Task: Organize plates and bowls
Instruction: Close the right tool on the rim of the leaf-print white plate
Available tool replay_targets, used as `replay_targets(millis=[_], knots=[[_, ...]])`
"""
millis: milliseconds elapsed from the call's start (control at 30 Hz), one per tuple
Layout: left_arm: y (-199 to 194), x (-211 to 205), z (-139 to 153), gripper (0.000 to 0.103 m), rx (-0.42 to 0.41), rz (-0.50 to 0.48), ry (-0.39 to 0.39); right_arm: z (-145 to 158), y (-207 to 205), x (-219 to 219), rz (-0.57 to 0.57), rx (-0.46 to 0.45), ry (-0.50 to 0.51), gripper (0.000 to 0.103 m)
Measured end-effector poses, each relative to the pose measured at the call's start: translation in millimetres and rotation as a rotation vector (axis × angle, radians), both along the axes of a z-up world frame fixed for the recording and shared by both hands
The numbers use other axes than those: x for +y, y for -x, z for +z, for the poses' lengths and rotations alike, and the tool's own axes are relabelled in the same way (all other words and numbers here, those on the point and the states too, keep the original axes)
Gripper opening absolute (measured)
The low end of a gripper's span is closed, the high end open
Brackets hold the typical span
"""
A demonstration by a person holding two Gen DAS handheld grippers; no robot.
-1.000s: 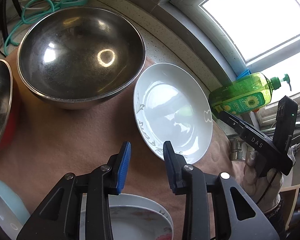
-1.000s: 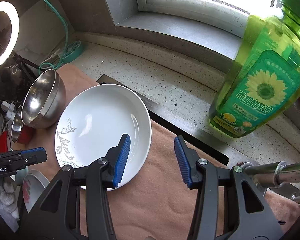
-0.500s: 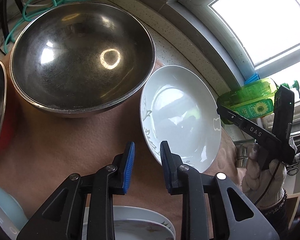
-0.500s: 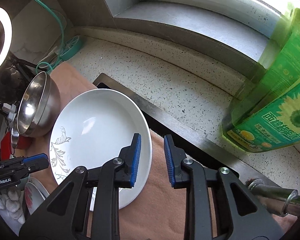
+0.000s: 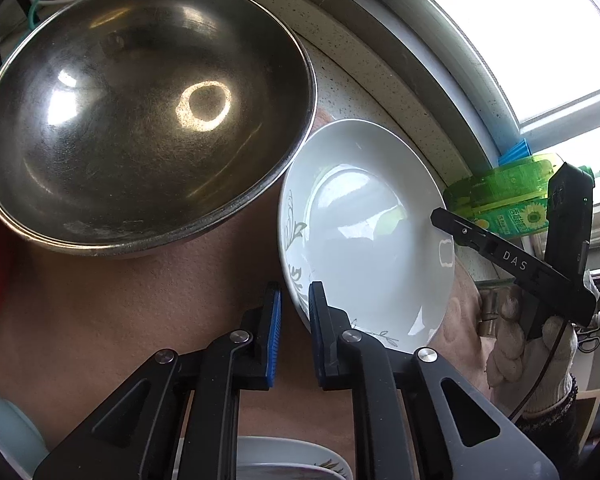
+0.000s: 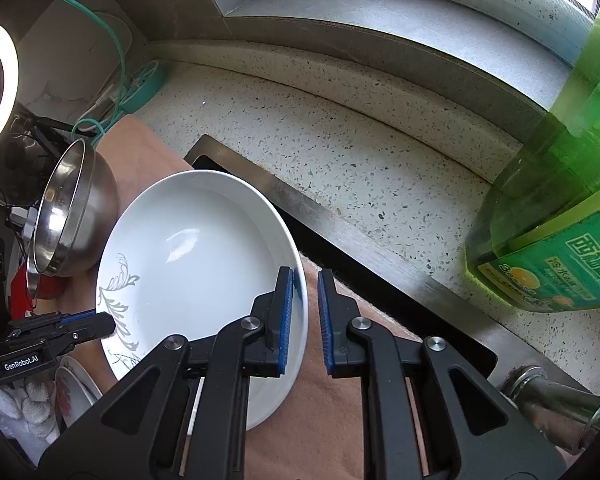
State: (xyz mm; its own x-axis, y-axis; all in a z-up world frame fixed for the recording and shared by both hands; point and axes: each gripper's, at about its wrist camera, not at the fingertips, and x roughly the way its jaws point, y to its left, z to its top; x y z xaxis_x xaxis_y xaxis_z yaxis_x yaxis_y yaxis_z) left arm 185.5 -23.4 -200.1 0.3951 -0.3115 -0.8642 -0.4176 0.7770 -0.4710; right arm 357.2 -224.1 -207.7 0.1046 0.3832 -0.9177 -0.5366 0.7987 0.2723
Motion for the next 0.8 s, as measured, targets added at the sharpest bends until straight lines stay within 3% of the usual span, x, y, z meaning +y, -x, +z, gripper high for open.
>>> replay_targets(millis=[800], knots=[[-0.6,-0.4,7.3,0.009,0.003,-0.065,-0.07,6.2,13.9,-5.9,-0.007,0.044,-0.042,0.008]])
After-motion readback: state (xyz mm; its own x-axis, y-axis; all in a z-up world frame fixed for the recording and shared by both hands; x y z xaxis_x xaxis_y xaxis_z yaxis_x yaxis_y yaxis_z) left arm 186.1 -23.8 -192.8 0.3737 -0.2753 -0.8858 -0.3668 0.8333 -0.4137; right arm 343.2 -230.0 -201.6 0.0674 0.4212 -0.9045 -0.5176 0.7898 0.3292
